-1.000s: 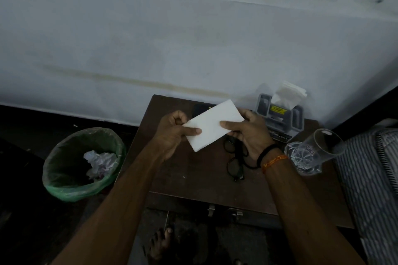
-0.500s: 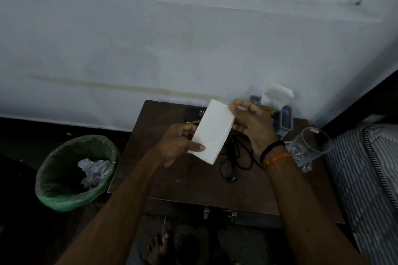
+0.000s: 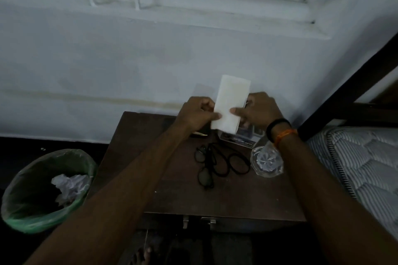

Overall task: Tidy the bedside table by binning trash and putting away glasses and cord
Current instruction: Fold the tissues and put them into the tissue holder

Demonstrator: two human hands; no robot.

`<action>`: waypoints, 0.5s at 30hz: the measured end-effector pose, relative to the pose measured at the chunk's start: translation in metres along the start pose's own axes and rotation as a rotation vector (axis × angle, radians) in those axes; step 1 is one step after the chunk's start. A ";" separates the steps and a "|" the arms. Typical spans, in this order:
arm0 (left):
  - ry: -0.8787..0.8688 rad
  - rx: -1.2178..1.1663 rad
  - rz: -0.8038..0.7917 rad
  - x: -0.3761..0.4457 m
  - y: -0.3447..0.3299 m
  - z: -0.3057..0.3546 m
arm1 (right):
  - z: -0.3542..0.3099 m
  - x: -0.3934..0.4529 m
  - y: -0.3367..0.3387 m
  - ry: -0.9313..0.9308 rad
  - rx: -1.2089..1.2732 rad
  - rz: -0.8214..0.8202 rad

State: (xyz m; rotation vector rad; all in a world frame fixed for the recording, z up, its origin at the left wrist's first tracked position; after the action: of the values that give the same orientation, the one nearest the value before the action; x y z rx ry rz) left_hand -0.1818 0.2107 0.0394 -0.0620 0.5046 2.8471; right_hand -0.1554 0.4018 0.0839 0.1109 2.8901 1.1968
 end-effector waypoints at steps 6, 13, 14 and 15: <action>-0.065 0.285 -0.025 0.039 -0.047 0.028 | 0.026 0.019 0.040 -0.115 -0.193 0.023; -0.034 0.392 0.052 0.062 -0.073 0.019 | 0.048 0.026 0.035 -0.203 -0.280 0.046; -0.031 0.403 0.065 0.064 -0.075 0.018 | 0.049 0.028 0.033 -0.213 -0.281 0.041; -0.030 0.414 0.073 0.064 -0.076 0.018 | 0.049 0.029 0.031 -0.222 -0.281 0.034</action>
State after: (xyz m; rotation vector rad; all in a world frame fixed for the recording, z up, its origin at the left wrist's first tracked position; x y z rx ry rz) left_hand -0.2252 0.3008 0.0257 0.0760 1.0953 2.7437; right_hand -0.1802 0.4606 0.0715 0.2702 2.5146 1.4775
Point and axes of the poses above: each hand's wrist, its own x-axis towards the middle knuckle, its own y-axis out of the back of the hand, z = x × y, the point moved 2 cm from there along x, towards the middle knuckle, and after that the axes turned 6 degrees about y, right-handed, at the moved point
